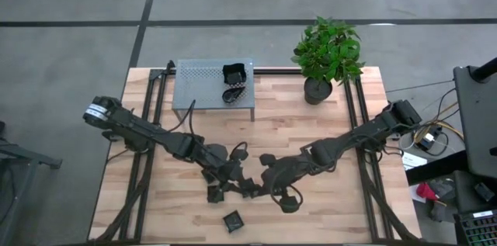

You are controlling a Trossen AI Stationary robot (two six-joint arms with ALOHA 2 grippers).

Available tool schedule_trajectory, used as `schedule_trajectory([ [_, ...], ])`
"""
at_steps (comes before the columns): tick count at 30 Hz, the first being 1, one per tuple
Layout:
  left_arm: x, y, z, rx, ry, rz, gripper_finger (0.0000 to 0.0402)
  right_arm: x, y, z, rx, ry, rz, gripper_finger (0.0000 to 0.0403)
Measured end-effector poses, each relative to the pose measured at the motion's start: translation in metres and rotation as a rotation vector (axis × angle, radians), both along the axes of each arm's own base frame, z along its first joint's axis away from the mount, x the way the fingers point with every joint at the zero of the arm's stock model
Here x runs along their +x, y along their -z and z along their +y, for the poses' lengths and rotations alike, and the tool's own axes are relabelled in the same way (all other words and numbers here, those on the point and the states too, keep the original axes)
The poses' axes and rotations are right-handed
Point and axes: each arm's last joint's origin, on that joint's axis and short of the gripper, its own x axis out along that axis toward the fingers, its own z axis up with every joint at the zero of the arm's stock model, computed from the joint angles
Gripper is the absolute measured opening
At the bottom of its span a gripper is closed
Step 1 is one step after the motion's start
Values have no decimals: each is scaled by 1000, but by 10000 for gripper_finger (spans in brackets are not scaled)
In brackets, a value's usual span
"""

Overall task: Pick & Place Mini shaped plates
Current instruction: Put the square plate on the shelf

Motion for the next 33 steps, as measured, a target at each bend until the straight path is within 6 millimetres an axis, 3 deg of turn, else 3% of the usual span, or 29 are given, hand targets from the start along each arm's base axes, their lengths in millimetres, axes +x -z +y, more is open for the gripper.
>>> schedule_trajectory([
  [20,-1,0,0,-4,0,8,50,2,-2,-1,14,11,-22,8],
  [27,-1,1,0,1,8,12,8,2,-2,-1,13,11,-19,8],
  [33,-1,0,-1,-7,37,12,1,2,-2,-1,11,9,-22,21],
])
